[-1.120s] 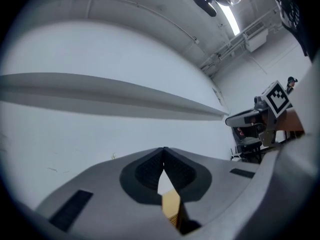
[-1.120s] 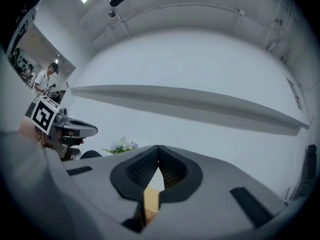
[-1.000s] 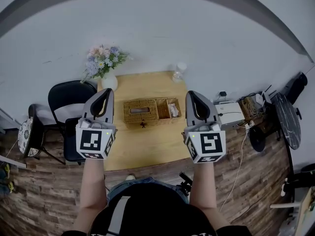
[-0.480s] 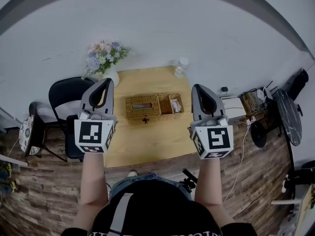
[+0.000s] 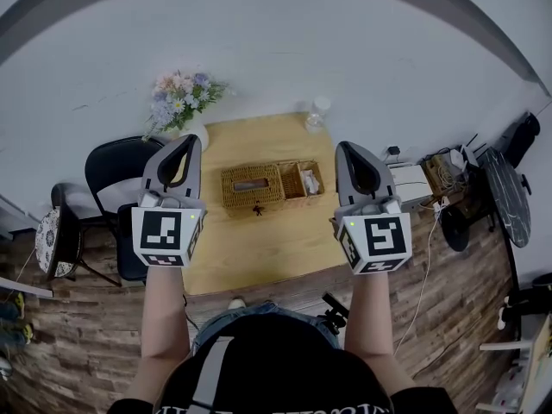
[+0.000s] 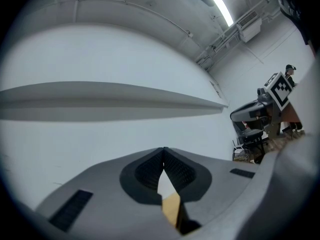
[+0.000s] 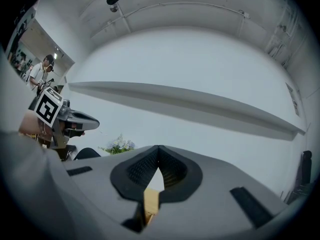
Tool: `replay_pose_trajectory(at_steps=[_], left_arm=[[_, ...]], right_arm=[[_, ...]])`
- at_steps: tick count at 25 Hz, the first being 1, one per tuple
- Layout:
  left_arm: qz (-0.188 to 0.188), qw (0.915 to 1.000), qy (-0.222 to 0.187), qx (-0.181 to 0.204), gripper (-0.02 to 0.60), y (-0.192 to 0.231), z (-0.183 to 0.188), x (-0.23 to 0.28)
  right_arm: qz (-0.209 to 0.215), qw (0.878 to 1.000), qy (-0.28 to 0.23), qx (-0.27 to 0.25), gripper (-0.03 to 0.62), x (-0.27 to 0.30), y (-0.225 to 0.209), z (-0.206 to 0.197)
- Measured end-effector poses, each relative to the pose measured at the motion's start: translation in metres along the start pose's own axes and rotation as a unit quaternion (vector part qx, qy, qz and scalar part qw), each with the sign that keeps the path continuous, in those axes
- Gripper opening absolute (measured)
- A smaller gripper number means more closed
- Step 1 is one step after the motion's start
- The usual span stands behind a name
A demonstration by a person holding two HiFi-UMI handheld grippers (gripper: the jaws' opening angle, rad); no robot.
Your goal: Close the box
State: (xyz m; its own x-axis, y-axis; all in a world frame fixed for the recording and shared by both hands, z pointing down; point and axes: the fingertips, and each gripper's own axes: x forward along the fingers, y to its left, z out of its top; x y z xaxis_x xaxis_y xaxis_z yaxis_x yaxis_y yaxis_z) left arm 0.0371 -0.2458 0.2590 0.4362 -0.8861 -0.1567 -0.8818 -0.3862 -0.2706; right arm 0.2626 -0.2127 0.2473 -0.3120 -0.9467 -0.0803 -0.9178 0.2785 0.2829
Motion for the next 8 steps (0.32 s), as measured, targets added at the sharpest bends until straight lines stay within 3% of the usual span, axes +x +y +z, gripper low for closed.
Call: replay_pose_trajectory(at_steps=[8], left_arm=[[-0.008,1.0000,-0.003,0.004,0.012,0.0026,0.0005,0.0024]], right_arm=[[-0.006,1.000,0.002,-0.001,0.012,0.0015,0.0008,0.0029]])
